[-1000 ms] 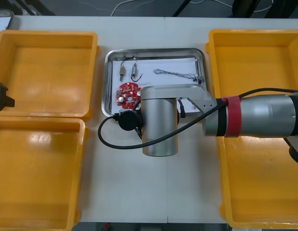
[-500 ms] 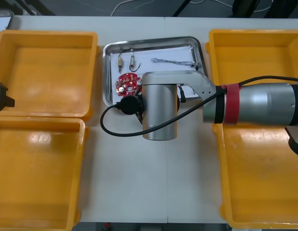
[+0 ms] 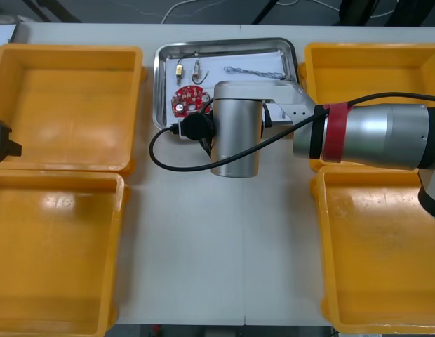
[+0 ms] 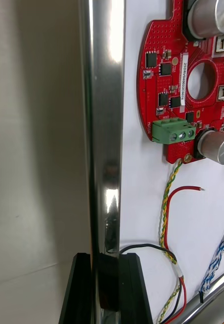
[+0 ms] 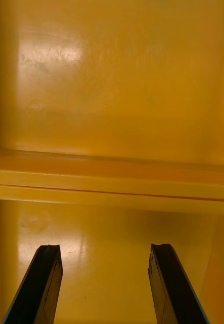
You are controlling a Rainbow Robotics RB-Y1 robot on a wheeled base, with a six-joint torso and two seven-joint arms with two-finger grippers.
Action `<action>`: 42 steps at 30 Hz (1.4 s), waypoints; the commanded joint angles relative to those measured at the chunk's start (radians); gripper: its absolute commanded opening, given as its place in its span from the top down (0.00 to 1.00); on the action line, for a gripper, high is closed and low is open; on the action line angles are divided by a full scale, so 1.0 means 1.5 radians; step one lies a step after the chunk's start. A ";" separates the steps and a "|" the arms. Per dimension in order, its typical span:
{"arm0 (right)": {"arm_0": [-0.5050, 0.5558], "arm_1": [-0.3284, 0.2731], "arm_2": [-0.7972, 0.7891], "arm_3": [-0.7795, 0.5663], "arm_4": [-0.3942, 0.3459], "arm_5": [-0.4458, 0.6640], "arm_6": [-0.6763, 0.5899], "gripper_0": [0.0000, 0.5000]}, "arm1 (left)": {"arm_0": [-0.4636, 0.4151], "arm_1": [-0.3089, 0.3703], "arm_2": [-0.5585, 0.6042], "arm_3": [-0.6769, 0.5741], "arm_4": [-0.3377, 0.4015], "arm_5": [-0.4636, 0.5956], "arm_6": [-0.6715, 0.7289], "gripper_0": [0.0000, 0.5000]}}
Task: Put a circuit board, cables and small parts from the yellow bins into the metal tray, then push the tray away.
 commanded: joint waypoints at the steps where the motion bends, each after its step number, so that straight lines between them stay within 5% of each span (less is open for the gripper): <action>1: -0.045 0.019 0.000 0.039 0.012 -0.038 0.011 1.00 | -0.023 -0.006 -0.004 -0.007 0.005 0.005 -0.052 0.00; 20: -0.053 0.046 0.001 0.123 0.035 -0.127 0.000 1.00 | -0.023 -0.006 -0.004 -0.007 0.005 0.005 -0.052 0.00; 23: -0.053 0.046 0.001 0.123 0.034 -0.127 0.003 0.85 | -0.023 -0.006 -0.004 -0.007 0.005 0.005 -0.052 0.00; 24: -0.053 0.047 0.001 0.123 0.034 -0.126 0.007 0.67 | -0.023 -0.006 -0.004 -0.007 0.005 0.005 -0.052 0.00; 25: -0.053 0.047 0.001 0.123 0.034 -0.126 0.007 0.67 | -0.023 -0.006 -0.004 -0.007 0.005 0.005 -0.052 0.00; 26: -0.053 0.046 0.001 0.123 0.033 -0.124 0.010 0.42 | -0.023 -0.006 -0.004 -0.007 0.005 0.005 -0.052 0.00; 28: -0.053 0.046 0.001 0.123 0.021 -0.119 0.012 0.35 | -0.023 -0.006 -0.004 -0.007 0.005 0.005 -0.052 0.00; 29: -0.053 0.046 0.000 0.124 0.015 -0.117 0.013 0.09 | -0.023 -0.006 -0.004 -0.007 0.005 0.005 -0.052 0.00; 30: -0.053 0.046 0.001 0.125 0.015 -0.114 0.015 0.00 | -0.023 -0.006 -0.004 -0.007 0.005 0.005 -0.052 0.00; 42: -0.052 0.041 -0.028 0.077 -0.005 -0.010 0.034 0.00 | -0.023 -0.006 -0.004 -0.007 0.005 0.005 -0.052 0.00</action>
